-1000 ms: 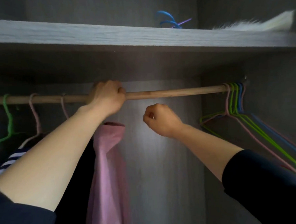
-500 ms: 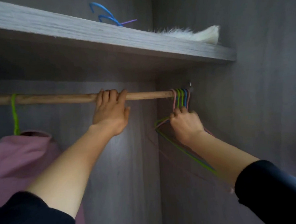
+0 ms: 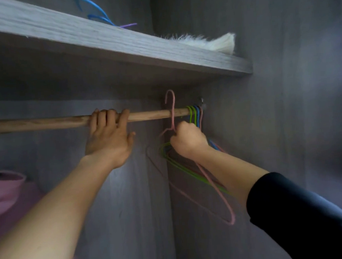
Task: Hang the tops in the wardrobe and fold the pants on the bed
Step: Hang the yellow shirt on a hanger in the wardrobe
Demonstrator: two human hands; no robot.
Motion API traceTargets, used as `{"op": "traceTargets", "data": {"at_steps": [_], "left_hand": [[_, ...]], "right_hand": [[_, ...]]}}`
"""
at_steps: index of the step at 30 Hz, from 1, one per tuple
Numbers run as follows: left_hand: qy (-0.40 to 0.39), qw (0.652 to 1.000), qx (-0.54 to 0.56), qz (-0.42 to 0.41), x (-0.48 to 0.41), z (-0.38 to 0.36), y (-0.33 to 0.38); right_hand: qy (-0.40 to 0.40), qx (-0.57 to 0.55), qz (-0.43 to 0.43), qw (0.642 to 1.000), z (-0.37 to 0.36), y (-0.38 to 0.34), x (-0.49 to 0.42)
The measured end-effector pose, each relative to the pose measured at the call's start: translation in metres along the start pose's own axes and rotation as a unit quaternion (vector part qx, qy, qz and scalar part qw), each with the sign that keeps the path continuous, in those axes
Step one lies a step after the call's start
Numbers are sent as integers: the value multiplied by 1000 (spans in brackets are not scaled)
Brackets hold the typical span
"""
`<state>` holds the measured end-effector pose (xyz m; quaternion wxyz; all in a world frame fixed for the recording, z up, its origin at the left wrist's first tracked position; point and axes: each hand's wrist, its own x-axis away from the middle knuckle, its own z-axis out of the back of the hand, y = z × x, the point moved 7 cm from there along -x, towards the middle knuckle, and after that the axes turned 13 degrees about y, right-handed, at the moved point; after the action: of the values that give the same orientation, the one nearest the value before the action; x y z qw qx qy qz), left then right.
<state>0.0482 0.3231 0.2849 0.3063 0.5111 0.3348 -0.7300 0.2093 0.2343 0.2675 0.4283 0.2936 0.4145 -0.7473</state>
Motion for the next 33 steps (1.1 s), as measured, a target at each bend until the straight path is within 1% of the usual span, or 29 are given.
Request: {"op": "traceTargets", "data": {"at_steps": [3, 7, 9, 13, 15, 18, 20, 22, 24, 26, 28, 30, 33], "left_hand": [[7, 1000, 5, -2, 0, 0, -1], [11, 999, 31, 14, 1, 3, 1], [18, 998, 53, 39, 5, 7, 4], [12, 984, 129, 121, 36, 26, 35], [-8, 975, 174, 135, 59, 37, 65], [-10, 963, 234, 132, 90, 61, 119], [3, 954, 272, 128, 108, 83, 157], [14, 944, 308, 121, 127, 109, 204], [7, 933, 339, 123, 149, 136, 257], [-22, 918, 374, 132, 174, 160, 313], [-46, 904, 407, 122, 199, 183, 374], [-74, 887, 443, 104, 222, 202, 437], [-126, 848, 503, 109, 252, 224, 529]], "right_hand": [[-2, -77, -49, 996, -7, -5, 4], [24, -110, -28, 993, -6, -10, 26], [27, -118, -29, 992, 1, -1, 43], [-1, -123, -37, 992, 26, 27, 79], [-39, -131, -44, 990, 42, 44, 99], [-108, -167, -86, 976, 70, 80, 139], [-140, -189, -110, 966, 93, 109, 171], [-153, -206, -135, 957, 122, 144, 205], [-158, -218, -170, 948, 156, 188, 239], [-170, -238, -222, 930, 193, 237, 274], [-179, -243, -262, 917, 233, 287, 307], [-181, -226, -283, 915, 273, 335, 340], [-166, -167, -313, 920, 335, 402, 385]]}}
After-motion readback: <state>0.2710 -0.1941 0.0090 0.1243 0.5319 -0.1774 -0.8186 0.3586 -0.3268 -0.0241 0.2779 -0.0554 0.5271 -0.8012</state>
